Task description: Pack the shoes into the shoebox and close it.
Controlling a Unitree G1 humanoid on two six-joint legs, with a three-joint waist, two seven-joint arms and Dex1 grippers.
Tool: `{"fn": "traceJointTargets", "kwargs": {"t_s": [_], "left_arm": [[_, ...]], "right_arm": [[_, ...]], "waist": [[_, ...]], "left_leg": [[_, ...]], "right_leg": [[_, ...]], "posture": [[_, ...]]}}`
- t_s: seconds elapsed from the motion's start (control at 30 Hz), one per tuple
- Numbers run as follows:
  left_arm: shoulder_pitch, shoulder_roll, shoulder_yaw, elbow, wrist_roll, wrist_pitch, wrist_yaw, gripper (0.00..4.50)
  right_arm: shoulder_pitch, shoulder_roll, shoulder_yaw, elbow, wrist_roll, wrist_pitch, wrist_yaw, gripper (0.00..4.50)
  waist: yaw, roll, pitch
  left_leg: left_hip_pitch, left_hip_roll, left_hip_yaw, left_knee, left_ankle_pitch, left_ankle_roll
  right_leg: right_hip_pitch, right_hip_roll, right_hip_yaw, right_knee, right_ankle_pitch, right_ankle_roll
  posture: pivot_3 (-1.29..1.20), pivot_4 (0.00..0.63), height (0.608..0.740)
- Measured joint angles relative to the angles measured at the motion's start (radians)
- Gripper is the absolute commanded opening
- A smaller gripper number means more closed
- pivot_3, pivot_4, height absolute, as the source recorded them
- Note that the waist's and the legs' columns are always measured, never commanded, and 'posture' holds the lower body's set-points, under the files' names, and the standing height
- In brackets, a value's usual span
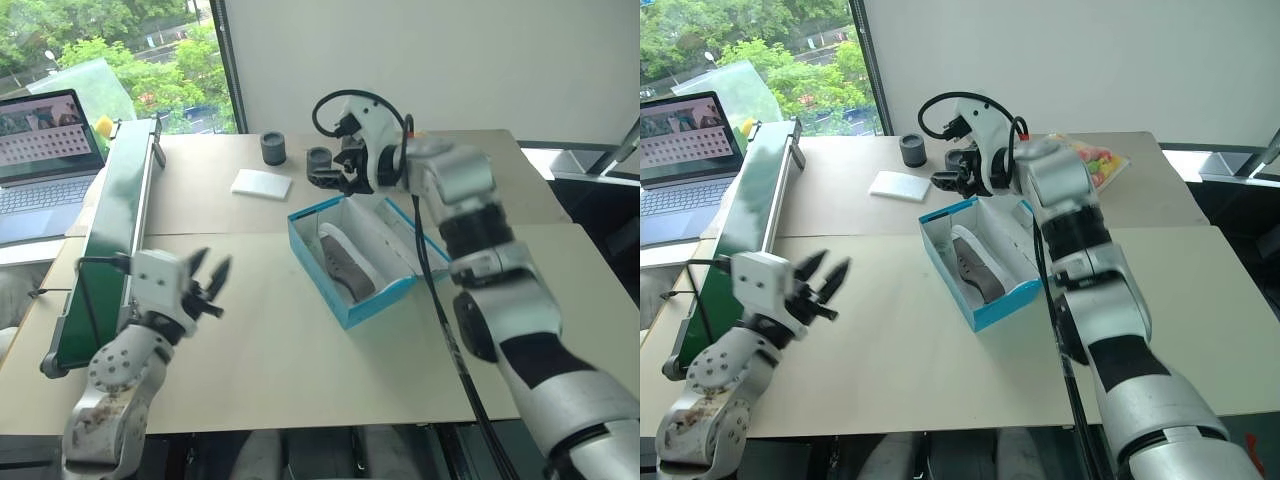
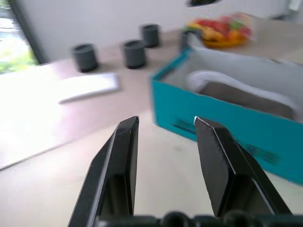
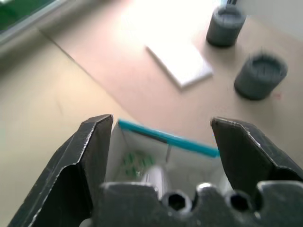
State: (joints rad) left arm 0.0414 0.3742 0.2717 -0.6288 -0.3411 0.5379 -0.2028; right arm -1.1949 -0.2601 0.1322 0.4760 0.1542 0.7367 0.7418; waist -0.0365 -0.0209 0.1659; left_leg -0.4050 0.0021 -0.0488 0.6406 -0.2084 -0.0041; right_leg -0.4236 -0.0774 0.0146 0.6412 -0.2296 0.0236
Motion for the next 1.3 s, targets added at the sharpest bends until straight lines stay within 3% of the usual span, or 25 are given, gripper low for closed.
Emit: {"fn": "traceJointTargets", "kwargs": {"t_s": [0.1, 0.2, 0.37, 0.57, 0.87, 1.07, 1.3], "left_arm": [[-0.022, -0.055, 0.092, 0.014, -0.001, 0.033, 0.097, 2.0], [-0.014, -0.061, 0.18, 0.018, -0.001, 0.057, 0.155, 2.68], [0.072, -0.051, 0.255, 0.021, -0.022, 0.085, 0.139, 4.42], [0.161, 0.007, 0.311, 0.076, -0.048, 0.144, 0.073, 4.47], [0.178, 0.028, 0.341, 0.085, -0.064, 0.173, 0.046, 4.47], [0.164, 0.029, 0.368, 0.087, -0.103, 0.214, 0.046, 4.47], [0.151, 0.027, 0.379, 0.096, -0.11, 0.229, 0.067, 4.47]], "right_arm": [[0.195, 0.031, -0.026, -0.258, 0.082, 0.027, 0.012, 3.92], [0.406, 0.076, 0.006, -0.483, 0.127, 0.043, -0.008, 4.5], [0.583, 0.115, 0.093, -0.599, 0.117, 0.01, -0.069, 4.5], [0.689, 0.104, 0.177, -0.623, 0.09, -0.122, -0.035, 4.5], [0.664, 0.093, 0.203, -0.579, 0.103, -0.267, 0.099, 4.5], [0.605, 0.068, 0.254, -0.452, 0.014, -0.472, 0.16, 4.5], [0.569, 0.079, 0.258, -0.385, -0.019, -0.518, 0.171, 4.5]], "waist": [[0.0, 0.0, 0.0], [-0.005, 0.0, 0.0], [-0.005, -0.001, 0.0], [-0.005, -0.003, 0.0], [-0.006, -0.004, -0.001], [-0.005, -0.004, -0.001], [-0.005, -0.005, -0.001]], "left_leg": [[-0.001, 0.0, 0.0, 0.001, 0.0, 0.0], [0.0, 0.001, 0.0, 0.001, 0.0, 0.0], [0.004, 0.0, 0.0, 0.002, 0.0, -0.001], [0.006, 0.0, 0.0, 0.002, 0.0, -0.002], [0.007, 0.001, 0.001, 0.002, 0.0, -0.002], [0.007, 0.001, 0.001, 0.002, 0.0, -0.002], [0.007, 0.001, 0.001, 0.002, 0.0, -0.002]], "right_leg": [[-0.001, 0.0, 0.0, 0.0, 0.0, 0.0], [-0.001, 0.0, 0.001, 0.002, 0.0, 0.0], [0.001, 0.0, 0.002, 0.003, 0.001, 0.0], [0.003, 0.001, 0.002, 0.003, -0.001, 0.002], [0.003, 0.001, 0.002, 0.003, 0.0, 0.0], [0.003, 0.001, 0.002, 0.003, 0.0, 0.0], [0.003, 0.001, 0.002, 0.003, 0.0, -0.001]], "posture": [[0.0, 0.15, 0.74], [0.0, 0.15, 0.74], [0.0, 0.15, 0.74], [0.0, 0.15, 0.74], [0.0, 0.15, 0.74], [0.0, 0.15, 0.74], [0.0, 0.15, 0.74]]}}
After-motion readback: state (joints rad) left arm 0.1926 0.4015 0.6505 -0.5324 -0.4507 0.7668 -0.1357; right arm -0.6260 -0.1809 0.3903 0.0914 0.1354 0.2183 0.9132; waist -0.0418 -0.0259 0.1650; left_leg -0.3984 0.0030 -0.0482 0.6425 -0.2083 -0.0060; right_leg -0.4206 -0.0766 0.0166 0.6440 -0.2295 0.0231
